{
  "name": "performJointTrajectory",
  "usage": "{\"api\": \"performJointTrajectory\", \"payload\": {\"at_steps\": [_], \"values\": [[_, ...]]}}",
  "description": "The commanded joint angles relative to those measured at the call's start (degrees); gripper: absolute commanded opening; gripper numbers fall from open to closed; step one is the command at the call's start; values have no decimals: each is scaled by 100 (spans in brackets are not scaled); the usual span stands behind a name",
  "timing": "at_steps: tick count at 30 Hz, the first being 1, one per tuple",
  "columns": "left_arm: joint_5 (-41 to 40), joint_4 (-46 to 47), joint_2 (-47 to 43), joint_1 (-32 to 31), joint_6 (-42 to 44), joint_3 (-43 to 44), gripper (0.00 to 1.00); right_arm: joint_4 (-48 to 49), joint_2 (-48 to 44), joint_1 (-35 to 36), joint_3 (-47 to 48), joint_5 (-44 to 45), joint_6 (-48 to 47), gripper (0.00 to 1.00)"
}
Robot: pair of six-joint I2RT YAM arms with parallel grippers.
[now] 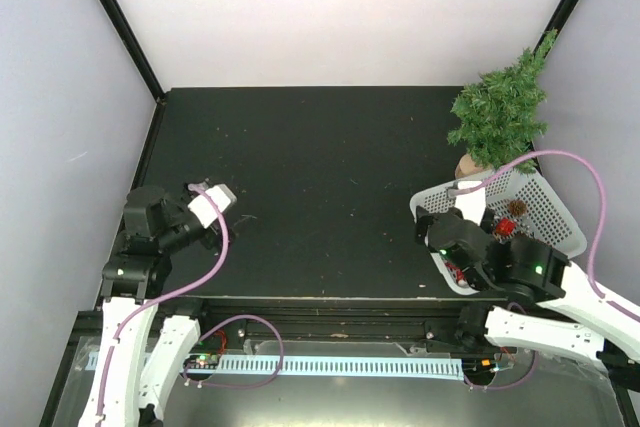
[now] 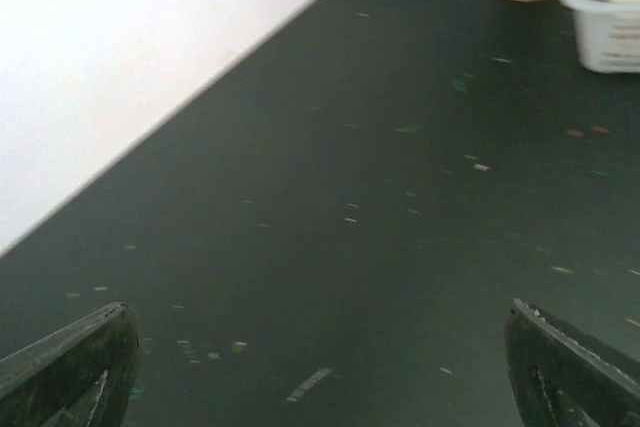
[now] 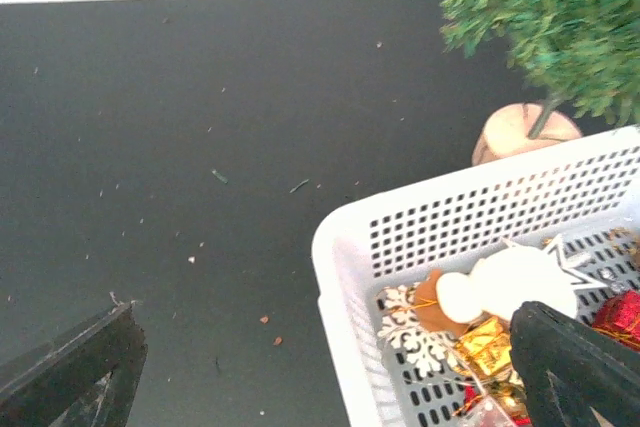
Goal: Decorate the small christmas tree
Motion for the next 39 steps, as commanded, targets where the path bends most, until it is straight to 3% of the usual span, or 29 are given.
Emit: {"api": "performJointTrajectory", "payload": {"at_steps": [1,4,7,13,17,25,33,36,39], "values": [[1233,-1646,381,-33,722,486,99,-736,-99,26,350,751,390,100],[1320,-1723,530,-28,735,589,99,-1499,185,-41,627,1200,975,100],[1445,-1775,599,-32,745,650,99,-1146,357,-500,529,1031,662,100],[1371,-1711,645,-33,749,545,99,927,354,-2750,-406,-1252,-1023,100],[1241,-1635,584,-33,750,445,99,1717,663,-3484,-774,-2590,-1265,100],[1089,-1531,527,-29,880,202,99,2635,1690,-3520,-1273,-3700,-1108,100],[909,-1417,503,-32,958,-77,99,3635,2053,-3481,-1882,-4507,-1051,97],[922,-1303,475,-33,927,-151,99,4182,2071,-3079,-1901,-5052,-995,96],[933,-1134,512,-33,855,-223,99,4662,2382,-2154,-1517,-5106,-880,96]]}}
